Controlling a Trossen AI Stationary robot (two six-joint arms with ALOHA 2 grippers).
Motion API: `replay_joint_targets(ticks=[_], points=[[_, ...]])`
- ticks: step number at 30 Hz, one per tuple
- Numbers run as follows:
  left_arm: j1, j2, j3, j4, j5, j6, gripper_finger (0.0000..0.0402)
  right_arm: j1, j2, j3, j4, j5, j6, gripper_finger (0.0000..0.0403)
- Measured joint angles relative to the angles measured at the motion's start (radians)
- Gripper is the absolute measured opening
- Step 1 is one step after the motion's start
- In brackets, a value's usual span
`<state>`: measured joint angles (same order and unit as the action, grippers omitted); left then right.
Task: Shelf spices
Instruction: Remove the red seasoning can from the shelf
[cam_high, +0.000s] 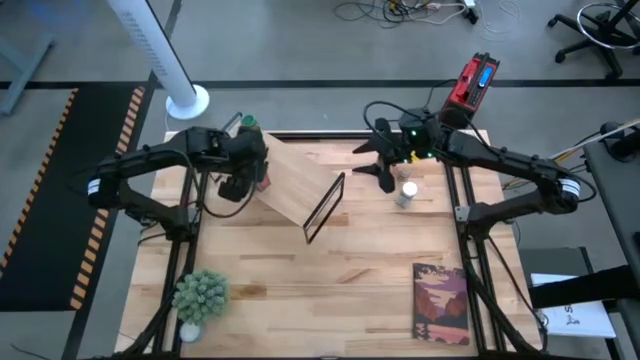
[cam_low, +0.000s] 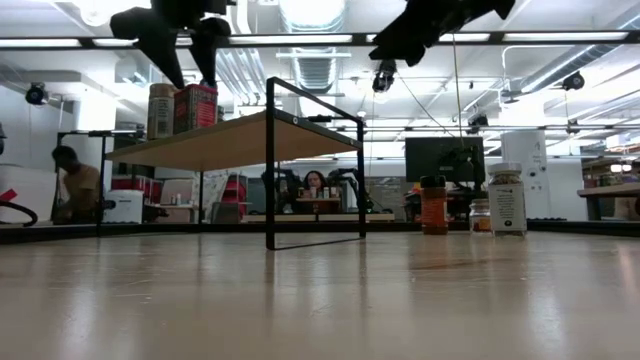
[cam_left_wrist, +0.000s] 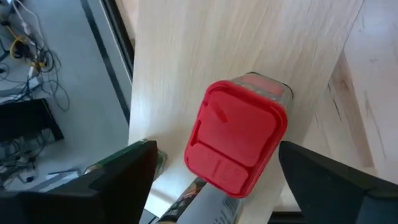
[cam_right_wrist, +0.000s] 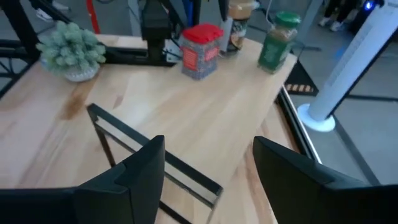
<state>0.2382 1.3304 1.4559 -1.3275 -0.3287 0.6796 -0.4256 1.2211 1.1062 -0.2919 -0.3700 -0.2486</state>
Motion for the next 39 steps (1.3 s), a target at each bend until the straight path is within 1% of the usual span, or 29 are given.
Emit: replay_joint_targets(ticks=[3,6,10,17,25,30,33,39], points=[[0.0,0.0,0.0,-0.001,0.007,0.011,0.0341,0.008,-0.01,-0.029,0.04,0.001,0.02,0.0222],[0.0,0.0,0.0,-0.011,0.01,0.015,0.035,0.012,-0.01,-0.038,0.036,0.003,0.038,0.0219],[0.013,0.005,-0.002,-0.03,0.052,0.007,0.0358,0.021,-0.01,-0.038,0.041,0.004,0.048,0.0214],[0.045,0.011,-0.013,-0.018,0.065,0.005,0.0357,0.049,-0.01,-0.037,0.044,0.004,0.049,0.0213],[0.056,0.019,-0.018,-0.014,0.13,0.049,0.0355,0.049,-0.01,-0.036,0.043,0.006,0.05,0.0211],[0.062,0.038,-0.066,-0.002,0.13,0.098,0.0355,0.049,-0.01,-0.036,0.042,0.006,0.05,0.0211],[0.061,0.04,-0.113,0.045,0.128,0.123,0.0355,0.049,-0.01,-0.036,0.039,0.005,0.05,0.0211],[0.061,0.039,-0.175,0.071,0.085,0.124,0.0355,0.049,-0.01,-0.036,0.038,0.005,0.045,0.0211]])
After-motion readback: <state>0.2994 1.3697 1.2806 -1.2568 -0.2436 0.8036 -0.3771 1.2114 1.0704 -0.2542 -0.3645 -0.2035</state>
